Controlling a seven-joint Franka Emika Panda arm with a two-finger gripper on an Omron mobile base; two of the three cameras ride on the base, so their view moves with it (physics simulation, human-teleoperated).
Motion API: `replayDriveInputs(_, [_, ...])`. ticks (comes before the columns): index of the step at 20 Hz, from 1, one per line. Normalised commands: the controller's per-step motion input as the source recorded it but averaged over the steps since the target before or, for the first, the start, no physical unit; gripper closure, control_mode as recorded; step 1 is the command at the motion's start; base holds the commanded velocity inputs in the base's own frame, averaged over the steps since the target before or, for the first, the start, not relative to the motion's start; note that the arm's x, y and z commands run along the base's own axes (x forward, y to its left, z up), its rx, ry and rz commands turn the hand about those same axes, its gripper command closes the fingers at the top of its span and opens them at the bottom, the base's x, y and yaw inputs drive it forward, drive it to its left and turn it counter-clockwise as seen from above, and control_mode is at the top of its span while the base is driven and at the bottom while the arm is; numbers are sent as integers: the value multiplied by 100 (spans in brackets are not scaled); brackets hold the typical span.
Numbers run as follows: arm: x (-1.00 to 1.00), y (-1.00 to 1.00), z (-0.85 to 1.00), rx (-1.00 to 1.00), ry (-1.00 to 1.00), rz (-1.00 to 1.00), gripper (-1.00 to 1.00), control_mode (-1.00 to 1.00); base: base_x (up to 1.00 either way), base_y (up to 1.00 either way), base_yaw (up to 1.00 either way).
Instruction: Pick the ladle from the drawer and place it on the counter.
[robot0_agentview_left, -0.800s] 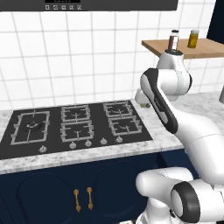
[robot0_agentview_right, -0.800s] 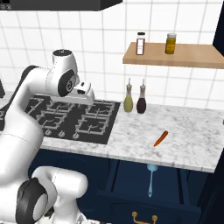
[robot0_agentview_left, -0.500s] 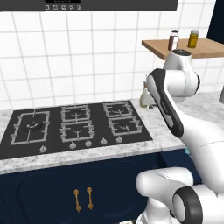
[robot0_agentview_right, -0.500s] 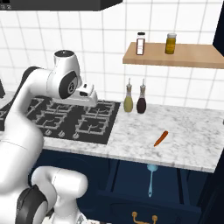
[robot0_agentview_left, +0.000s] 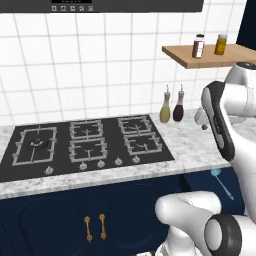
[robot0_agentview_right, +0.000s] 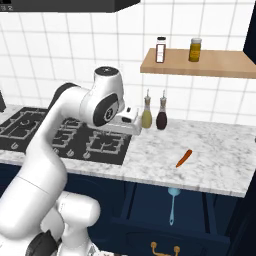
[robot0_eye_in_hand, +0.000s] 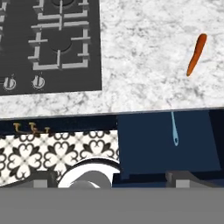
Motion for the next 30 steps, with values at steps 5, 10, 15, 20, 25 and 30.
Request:
replayDriveInputs(5, [1, -53, -28, 0, 0, -3, -100, -100, 0, 0, 0])
replayDriveInputs(10, [0, -69, -65, 0, 0, -5, -100, -100, 0, 0, 0])
replayDriveInputs(15, [-1, -85, -82, 0, 2, -7, -100, -100, 0, 0, 0])
replayDriveInputs(20, [-22, -100, -100, 0, 3, 0, -100, -100, 0, 0, 0])
replayDriveInputs(25, [-9, -81, -91, 0, 0, 0, -100, -100, 0, 0, 0])
replayDriveInputs(30, [-5, -30, -82, -1, 0, 0, -100, -100, 0, 0, 0])
